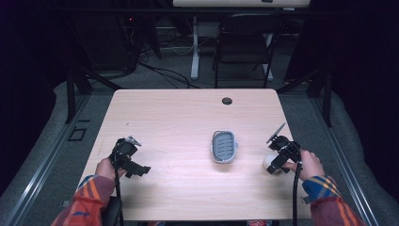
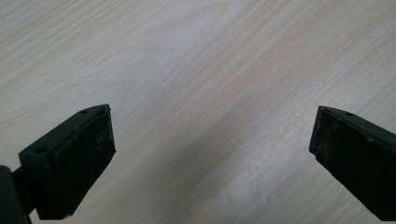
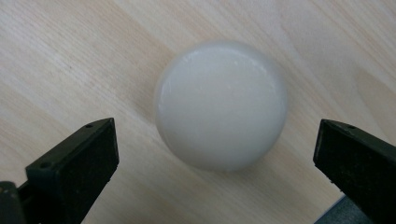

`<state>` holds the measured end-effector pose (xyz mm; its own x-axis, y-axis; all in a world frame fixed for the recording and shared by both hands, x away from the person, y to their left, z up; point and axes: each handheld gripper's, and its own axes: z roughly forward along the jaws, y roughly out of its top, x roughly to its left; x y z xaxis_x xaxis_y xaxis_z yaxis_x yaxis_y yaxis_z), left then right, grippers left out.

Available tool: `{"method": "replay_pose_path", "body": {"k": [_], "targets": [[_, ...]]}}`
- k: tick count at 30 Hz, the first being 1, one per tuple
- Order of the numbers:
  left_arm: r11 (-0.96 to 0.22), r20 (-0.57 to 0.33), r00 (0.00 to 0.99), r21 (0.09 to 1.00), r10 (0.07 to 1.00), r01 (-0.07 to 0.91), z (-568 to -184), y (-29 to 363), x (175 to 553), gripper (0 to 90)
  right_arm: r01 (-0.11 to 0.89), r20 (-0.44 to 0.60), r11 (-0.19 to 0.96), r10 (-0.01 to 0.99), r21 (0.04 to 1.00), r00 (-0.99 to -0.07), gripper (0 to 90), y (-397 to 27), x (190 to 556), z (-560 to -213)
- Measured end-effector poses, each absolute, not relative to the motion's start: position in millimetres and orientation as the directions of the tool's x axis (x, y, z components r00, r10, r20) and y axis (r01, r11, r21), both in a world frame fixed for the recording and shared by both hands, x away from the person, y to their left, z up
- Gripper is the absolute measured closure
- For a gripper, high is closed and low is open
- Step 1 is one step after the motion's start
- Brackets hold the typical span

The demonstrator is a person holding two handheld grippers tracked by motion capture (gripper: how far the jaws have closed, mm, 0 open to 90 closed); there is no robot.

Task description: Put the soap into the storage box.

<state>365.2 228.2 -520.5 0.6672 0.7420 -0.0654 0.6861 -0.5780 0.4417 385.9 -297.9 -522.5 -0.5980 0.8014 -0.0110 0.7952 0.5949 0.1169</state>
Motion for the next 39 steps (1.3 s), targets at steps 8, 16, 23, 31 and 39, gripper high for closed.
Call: {"method": "replay_pose_path", "body": {"k": [8, 16, 23, 31, 39], "targets": [[-0.58, -0.067, 0.67, 0.442, 0.74, 0.685, -520, 229, 365, 0.2, 0.774, -0.034, 0.631, 0.776, 0.048, -0.63, 12.2, -287, 398, -526], [-0.571, -0.086, 0.668, 0.446, 0.739, 0.689, -521, 229, 366, 0.1, 0.682, -0.087, 0.714, 0.678, -0.159, -0.73, 22.8, -278, 418, -526], [-0.568, -0.084, 0.667, 0.452, 0.74, 0.688, -520, 230, 365, 0.1, 0.78, -0.06, 0.625, 0.779, -0.002, -0.624, 23.1, -276, 409, -539], [-0.565, -0.089, 0.664, 0.452, 0.742, 0.691, -521, 231, 365, 0.1, 0.777, -0.048, 0.629, 0.775, -0.022, -0.63, 23.2, -274, 411, -536], [-0.567, -0.082, 0.666, 0.453, 0.742, 0.688, -520, 230, 364, 0.1, 0.752, -0.06, 0.657, 0.75, -0.054, -0.659, 23.3, -273, 409, -527]]}}
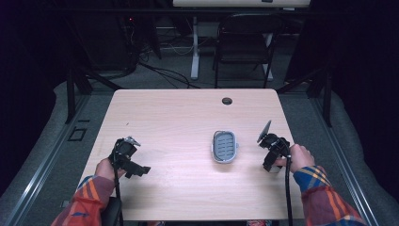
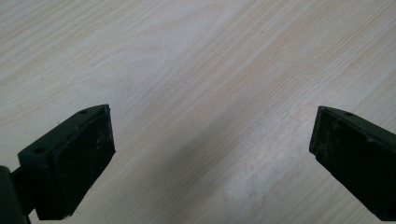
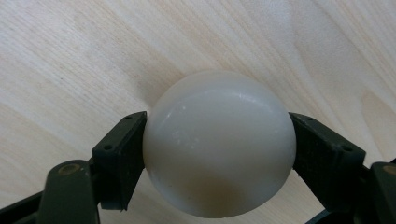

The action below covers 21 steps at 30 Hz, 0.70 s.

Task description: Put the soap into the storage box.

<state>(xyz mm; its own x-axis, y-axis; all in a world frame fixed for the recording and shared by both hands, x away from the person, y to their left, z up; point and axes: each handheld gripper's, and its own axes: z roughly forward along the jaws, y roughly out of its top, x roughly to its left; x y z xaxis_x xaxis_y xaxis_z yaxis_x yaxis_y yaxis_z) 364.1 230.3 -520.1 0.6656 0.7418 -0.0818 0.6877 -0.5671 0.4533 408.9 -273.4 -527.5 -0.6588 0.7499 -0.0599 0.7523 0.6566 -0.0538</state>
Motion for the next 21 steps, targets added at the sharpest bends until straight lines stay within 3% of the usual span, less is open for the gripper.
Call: {"method": "replay_pose_path", "body": {"k": [3, 6, 15, 16, 20, 21], "targets": [[-0.57, -0.086, 0.668, 0.448, 0.74, 0.689, -521, 231, 365, 0.1, 0.777, -0.043, 0.629, 0.776, -0.012, -0.629, 23.3, -275, 407, -525], [-0.57, -0.089, 0.669, 0.447, 0.738, 0.689, -521, 230, 365, 0.1, 0.761, -0.056, 0.647, 0.759, -0.057, -0.649, 23.3, -276, 412, -519], [-0.577, -0.088, 0.674, 0.444, 0.734, 0.686, -521, 229, 365, 0.1, 0.773, -0.045, 0.635, 0.772, -0.016, -0.634, 23.3, -272, 418, -512], [-0.577, -0.088, 0.673, 0.443, 0.734, 0.686, -521, 230, 365, 0.1, 0.739, -0.063, 0.669, 0.736, -0.079, -0.674, 23.3, -269, 422, -507], [-0.576, -0.087, 0.673, 0.445, 0.734, 0.686, -521, 230, 364, 0.1, 0.746, -0.069, 0.665, 0.744, -0.03, -0.665, 23.3, -261, 424, -505], [-0.576, -0.086, 0.674, 0.446, 0.734, 0.685, -521, 230, 364, 0.1, 0.771, -0.05, 0.637, 0.771, 0.02, -0.635, 23.3, -258, 421, -508]]}}
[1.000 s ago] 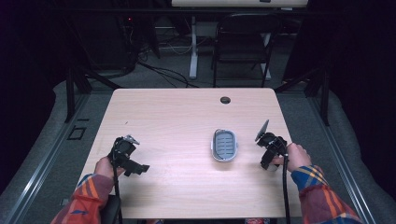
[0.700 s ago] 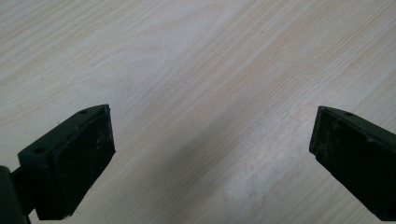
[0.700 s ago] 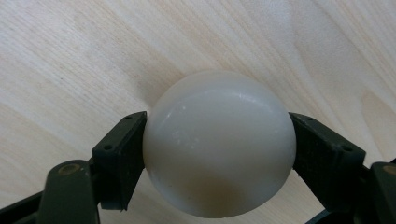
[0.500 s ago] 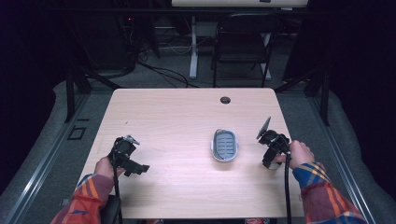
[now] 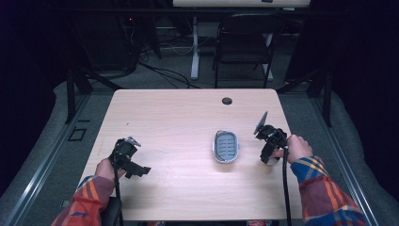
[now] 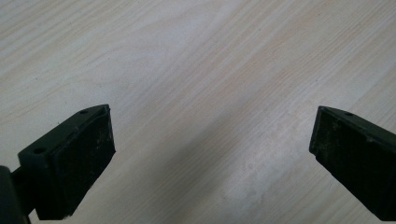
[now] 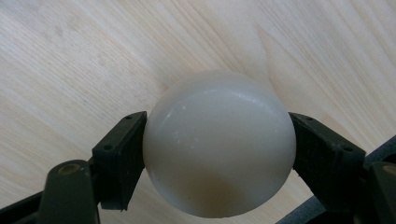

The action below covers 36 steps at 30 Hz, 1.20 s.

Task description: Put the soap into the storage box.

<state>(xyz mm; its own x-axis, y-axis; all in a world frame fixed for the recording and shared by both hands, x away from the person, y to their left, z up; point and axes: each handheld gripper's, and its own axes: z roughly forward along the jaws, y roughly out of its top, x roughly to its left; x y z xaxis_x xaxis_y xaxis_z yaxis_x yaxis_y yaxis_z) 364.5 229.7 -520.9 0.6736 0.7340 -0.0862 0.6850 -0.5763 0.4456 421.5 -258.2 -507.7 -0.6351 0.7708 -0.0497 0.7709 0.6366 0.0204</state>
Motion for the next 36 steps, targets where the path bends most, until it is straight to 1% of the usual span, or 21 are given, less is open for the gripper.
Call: {"method": "replay_pose_path", "body": {"k": [1, 2, 3, 4, 5, 6, 10, 11, 13, 15, 16, 28, 31, 36], "targets": [[-0.578, -0.091, 0.676, 0.443, 0.732, 0.686, -521, 230, 365, 0.1, 0.715, -0.076, 0.694, 0.711, -0.083, -0.699, 23.3, -257, 428, -500], [-0.576, -0.096, 0.674, 0.44, 0.733, 0.689, -522, 230, 365, 0.1, 0.798, -0.029, 0.594, 0.803, 0.102, -0.595, 23.3, -253, 418, -513], [-0.577, -0.095, 0.675, 0.441, 0.732, 0.687, -522, 230, 365, 0.1, 0.654, -0.095, 0.737, 0.648, -0.17, -0.756, 23.3, -252, 435, -493], [-0.58, -0.092, 0.677, 0.441, 0.73, 0.685, -521, 230, 365, 0.1, 0.735, -0.073, 0.678, 0.732, -0.027, -0.678, 23.3, -250, 426, -504], [-0.58, -0.091, 0.677, 0.443, 0.73, 0.684, -521, 230, 365, 0.1, 0.752, -0.063, 0.659, 0.751, -0.003, -0.657, 23.3, -248, 425, -505], [-0.58, -0.09, 0.678, 0.444, 0.729, 0.683, -521, 230, 365, 0.1, 0.73, -0.07, 0.682, 0.727, -0.048, -0.683, 23.3, -247, 429, -501], [-0.579, -0.091, 0.677, 0.442, 0.731, 0.685, -521, 230, 365, 0.1, 0.72, -0.072, 0.692, 0.717, -0.044, -0.693, 23.3, -241, 431, -497], [-0.578, -0.091, 0.676, 0.443, 0.731, 0.685, -521, 229, 365, 0.1, 0.726, -0.072, 0.687, 0.723, -0.031, -0.687, 23.3, -240, 431, -497], [-0.578, -0.091, 0.676, 0.443, 0.731, 0.686, -521, 230, 365, 0.1, 0.707, -0.078, 0.705, 0.703, -0.055, -0.707, 23.3, -237, 433, -493], [-0.576, -0.093, 0.675, 0.444, 0.732, 0.686, -521, 230, 365, 0.1, 0.719, -0.076, 0.695, 0.716, -0.015, -0.694, 23.3, -234, 432, -494], [-0.576, -0.093, 0.675, 0.444, 0.732, 0.686, -521, 230, 365, 0.1, 0.707, -0.079, 0.706, 0.703, -0.046, -0.707, 23.3, -232, 434, -491], [-0.576, -0.094, 0.673, 0.441, 0.733, 0.689, -522, 230, 365, 0.1, 0.694, -0.088, 0.719, 0.689, -0.043, -0.719, 23.3, -222, 440, -480], [-0.579, -0.093, 0.675, 0.438, 0.732, 0.688, -522, 230, 365, 0.1, 0.685, -0.088, 0.726, 0.68, -0.056, -0.728, 23.3, -221, 442, -476], [-0.579, -0.09, 0.675, 0.438, 0.732, 0.687, -522, 230, 365, 0.2, 0.688, -0.09, 0.725, 0.683, -0.033, -0.725, 23.3, -219, 444, -469]]}}
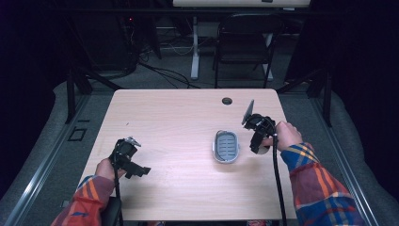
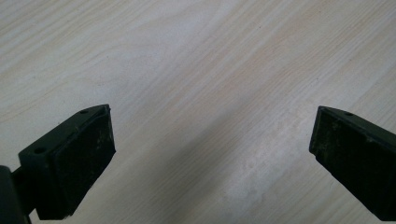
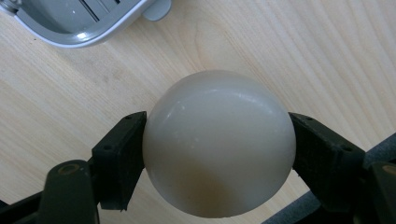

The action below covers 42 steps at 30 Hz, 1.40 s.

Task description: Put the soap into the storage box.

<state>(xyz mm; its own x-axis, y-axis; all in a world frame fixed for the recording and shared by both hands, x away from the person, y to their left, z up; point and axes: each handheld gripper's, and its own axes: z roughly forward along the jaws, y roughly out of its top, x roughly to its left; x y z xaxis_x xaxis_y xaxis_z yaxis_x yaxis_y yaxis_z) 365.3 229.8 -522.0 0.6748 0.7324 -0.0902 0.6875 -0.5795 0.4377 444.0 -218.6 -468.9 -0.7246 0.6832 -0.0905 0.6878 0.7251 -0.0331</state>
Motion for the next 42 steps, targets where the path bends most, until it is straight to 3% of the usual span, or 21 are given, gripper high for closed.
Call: {"method": "replay_pose_path", "body": {"k": [42], "targets": [[-0.58, -0.096, 0.677, 0.438, 0.73, 0.687, -522, 228, 366, 0.2, 0.616, -0.131, 0.787, 0.606, -0.042, -0.784, 23.3, -159, 464, -440]]}}
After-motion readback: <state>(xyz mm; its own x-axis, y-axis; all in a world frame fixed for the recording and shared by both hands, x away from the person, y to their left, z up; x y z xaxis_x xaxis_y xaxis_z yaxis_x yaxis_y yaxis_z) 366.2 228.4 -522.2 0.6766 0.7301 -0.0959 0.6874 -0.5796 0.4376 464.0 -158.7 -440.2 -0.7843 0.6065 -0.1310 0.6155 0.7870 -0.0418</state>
